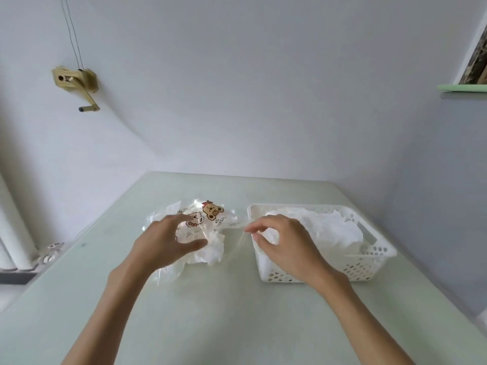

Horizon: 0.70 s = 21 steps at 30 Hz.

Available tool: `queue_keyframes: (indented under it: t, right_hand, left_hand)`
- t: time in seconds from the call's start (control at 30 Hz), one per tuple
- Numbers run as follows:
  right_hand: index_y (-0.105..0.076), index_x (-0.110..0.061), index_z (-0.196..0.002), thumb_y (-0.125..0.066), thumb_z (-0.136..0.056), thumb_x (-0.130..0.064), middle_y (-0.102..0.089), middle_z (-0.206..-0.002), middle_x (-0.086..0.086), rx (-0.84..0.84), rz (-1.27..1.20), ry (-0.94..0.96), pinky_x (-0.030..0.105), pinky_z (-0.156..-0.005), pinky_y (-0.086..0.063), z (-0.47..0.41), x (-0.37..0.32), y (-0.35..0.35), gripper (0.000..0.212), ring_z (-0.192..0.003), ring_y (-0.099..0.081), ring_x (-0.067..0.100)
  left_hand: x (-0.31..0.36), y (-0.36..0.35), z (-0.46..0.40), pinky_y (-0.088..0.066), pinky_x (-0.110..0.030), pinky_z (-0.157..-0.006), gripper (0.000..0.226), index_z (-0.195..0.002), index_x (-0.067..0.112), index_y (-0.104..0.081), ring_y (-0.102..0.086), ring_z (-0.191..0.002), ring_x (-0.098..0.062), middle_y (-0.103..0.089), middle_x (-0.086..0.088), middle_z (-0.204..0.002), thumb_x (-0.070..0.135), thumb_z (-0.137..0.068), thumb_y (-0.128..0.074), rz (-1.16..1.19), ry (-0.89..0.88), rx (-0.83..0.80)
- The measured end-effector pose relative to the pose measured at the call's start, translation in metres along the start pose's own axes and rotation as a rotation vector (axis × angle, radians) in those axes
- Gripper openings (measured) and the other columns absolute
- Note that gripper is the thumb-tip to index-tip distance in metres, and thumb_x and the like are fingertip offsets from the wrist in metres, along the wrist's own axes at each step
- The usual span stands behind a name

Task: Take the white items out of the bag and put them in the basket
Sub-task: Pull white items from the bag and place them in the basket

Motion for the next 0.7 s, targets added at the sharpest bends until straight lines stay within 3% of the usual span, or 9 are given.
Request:
queue_keyframes:
  t: [0.07, 0.13, 0.23, 0.3, 0.37, 0.5, 0.6, 0.7]
  right_hand:
    - [-0.071, -0.034, -0.097, -0.060, -0.090, -0.020, -0.064, -0.091, -0.025, 0.025, 0.092, 0.055, 0.007, -0.080, -0.033, -0.003, -0.019, -0.023, 0.019, -0.095, -0.053, 0.000]
    - [-0.072, -0.028, -0.098, -0.059, -0.090, -0.022, -0.069, -0.097, -0.017, 0.054, 0.166, 0.065, 0.016, -0.082, -0.032, -0.010, -0.030, -0.044, 0.016, -0.097, -0.053, 0.005]
    - [-0.073, -0.026, -0.096, -0.053, -0.093, -0.024, -0.070, -0.094, -0.009, 0.077, 0.345, -0.001, 0.025, -0.083, -0.027, -0.019, -0.030, -0.067, 0.021, -0.096, -0.054, 0.015]
    - [-0.072, -0.026, -0.086, -0.047, -0.094, -0.023, -0.069, -0.082, -0.007, 0.084, 0.464, -0.066, 0.026, -0.077, -0.019, -0.019, -0.027, -0.076, 0.026, -0.086, -0.051, 0.017]
    - [-0.071, -0.025, -0.088, -0.047, -0.096, -0.029, -0.069, -0.080, -0.005, 0.076, 0.513, -0.117, 0.028, -0.079, -0.019, -0.017, -0.026, -0.084, 0.025, -0.081, -0.050, 0.018]
    - [-0.067, -0.023, -0.106, -0.055, -0.093, -0.044, -0.070, -0.092, 0.000, 0.004, 0.611, -0.144, 0.032, -0.094, -0.025, -0.019, -0.024, -0.094, 0.027, -0.095, -0.057, 0.022]
    - [-0.067, -0.024, -0.104, -0.056, -0.094, -0.038, -0.070, -0.094, -0.001, -0.056, 0.662, -0.148, 0.032, -0.095, -0.024, -0.026, -0.021, -0.099, 0.020, -0.097, -0.056, 0.022]
    - [-0.071, -0.026, -0.099, -0.056, -0.094, -0.031, -0.067, -0.096, -0.005, -0.037, 0.570, -0.086, 0.028, -0.086, -0.023, -0.029, -0.022, -0.099, 0.016, -0.099, -0.054, 0.017]
  left_hand:
    - [-0.016, -0.001, -0.002, -0.045, -0.033, -0.091, 0.033, -0.108, 0.045, -0.062, -0.059, -0.110, -0.010, -0.063, 0.020, -0.116, 0.064, -0.082, -0.057, 0.029, 0.044, -0.042]
    - [-0.024, -0.001, -0.008, -0.048, -0.031, -0.085, 0.020, -0.089, 0.046, -0.065, -0.065, -0.097, -0.010, -0.068, 0.020, -0.095, 0.061, -0.087, -0.052, 0.039, 0.049, -0.033]
    - [-0.028, -0.009, -0.017, -0.050, -0.030, -0.083, 0.032, -0.073, 0.037, -0.066, -0.068, -0.083, -0.011, -0.070, 0.015, -0.082, 0.051, -0.095, -0.048, 0.098, 0.034, -0.038]
    - [-0.029, -0.019, -0.023, -0.053, -0.034, -0.082, 0.042, -0.065, 0.030, -0.065, -0.068, -0.078, -0.018, -0.070, 0.009, -0.073, 0.042, -0.099, -0.044, 0.146, 0.060, -0.024]
    - [-0.027, -0.028, -0.027, -0.055, -0.038, -0.080, 0.044, -0.063, 0.026, -0.062, -0.068, -0.076, -0.024, -0.071, 0.003, -0.073, 0.035, -0.100, -0.040, 0.159, 0.060, -0.006]
    - [-0.030, -0.032, -0.033, -0.058, -0.036, -0.075, 0.040, -0.070, 0.021, -0.065, -0.071, -0.069, -0.024, -0.072, 0.000, -0.073, 0.028, -0.101, -0.040, 0.276, 0.059, -0.024]
    - [-0.032, -0.030, -0.034, -0.058, -0.032, -0.064, 0.037, -0.077, 0.015, -0.066, -0.071, -0.070, -0.024, -0.072, -0.008, -0.083, 0.026, -0.102, -0.041, 0.415, 0.073, -0.077]
    - [-0.031, -0.029, -0.033, -0.055, -0.025, -0.056, 0.034, -0.083, 0.012, -0.067, -0.067, -0.070, -0.020, -0.070, -0.006, -0.086, 0.028, -0.101, -0.043, 0.434, 0.046, -0.102]
Point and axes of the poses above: each hand's wrist, its own z-axis away from the middle knuckle, its own y-axis out of the back of the hand, x = y × z, the point moved 6 cm from there along -z, towards the middle knuckle
